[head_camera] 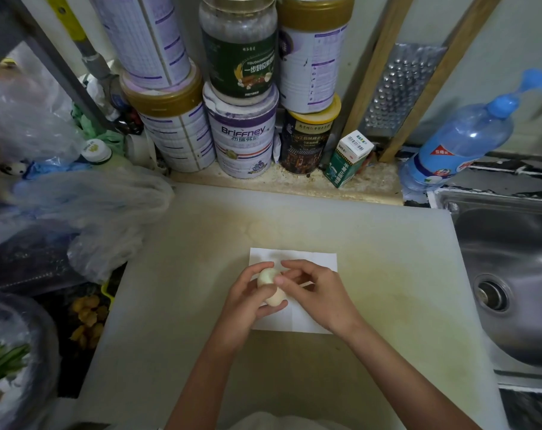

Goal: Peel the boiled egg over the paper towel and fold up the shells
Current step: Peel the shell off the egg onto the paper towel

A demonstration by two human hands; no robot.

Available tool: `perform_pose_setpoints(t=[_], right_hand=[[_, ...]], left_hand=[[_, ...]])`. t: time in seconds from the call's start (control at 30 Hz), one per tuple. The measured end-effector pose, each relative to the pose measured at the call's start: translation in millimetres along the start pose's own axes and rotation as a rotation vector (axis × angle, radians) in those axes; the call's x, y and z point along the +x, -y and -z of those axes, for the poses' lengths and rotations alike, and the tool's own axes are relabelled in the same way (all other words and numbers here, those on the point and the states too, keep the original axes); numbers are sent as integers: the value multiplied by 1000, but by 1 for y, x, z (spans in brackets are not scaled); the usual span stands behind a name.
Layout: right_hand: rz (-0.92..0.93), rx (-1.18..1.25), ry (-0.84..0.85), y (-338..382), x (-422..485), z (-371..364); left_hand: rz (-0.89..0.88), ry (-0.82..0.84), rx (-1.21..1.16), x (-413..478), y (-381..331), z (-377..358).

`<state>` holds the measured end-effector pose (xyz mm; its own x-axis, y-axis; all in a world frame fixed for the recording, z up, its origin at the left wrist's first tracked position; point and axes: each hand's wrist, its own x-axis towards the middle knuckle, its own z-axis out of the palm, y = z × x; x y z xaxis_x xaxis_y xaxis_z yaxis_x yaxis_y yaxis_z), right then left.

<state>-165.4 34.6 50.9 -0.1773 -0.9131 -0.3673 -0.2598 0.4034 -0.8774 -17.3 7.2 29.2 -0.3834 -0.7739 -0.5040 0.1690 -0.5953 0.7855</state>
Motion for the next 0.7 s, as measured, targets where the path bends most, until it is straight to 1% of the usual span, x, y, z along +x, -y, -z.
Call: perform_pose_setpoints(t=[0.1,0.17,0.23,0.33,0.47,0.57,0.7], right_hand=[[13,15,-14,1,0,-2],[-3,35,-42,1,0,-2],[3,35,-63,0,0,-1],[6,57,-63,3,-1,-3],[24,-22,-127,4,0,-5],[106,-86,-154,5,-2,-7],[216,-238,-178,3,-3,-9]], left_hand=[[4,25,45,-2,-1,0],[-24,14,182,-4,0,0],[-70,-18,293,-4,2,-3],[-114,-91,358,-2,4,-7],[-162,-118,448,0,4,-12],[-175,-155,471,1,2,-14],[-212,-178,516,2,0,-15]])
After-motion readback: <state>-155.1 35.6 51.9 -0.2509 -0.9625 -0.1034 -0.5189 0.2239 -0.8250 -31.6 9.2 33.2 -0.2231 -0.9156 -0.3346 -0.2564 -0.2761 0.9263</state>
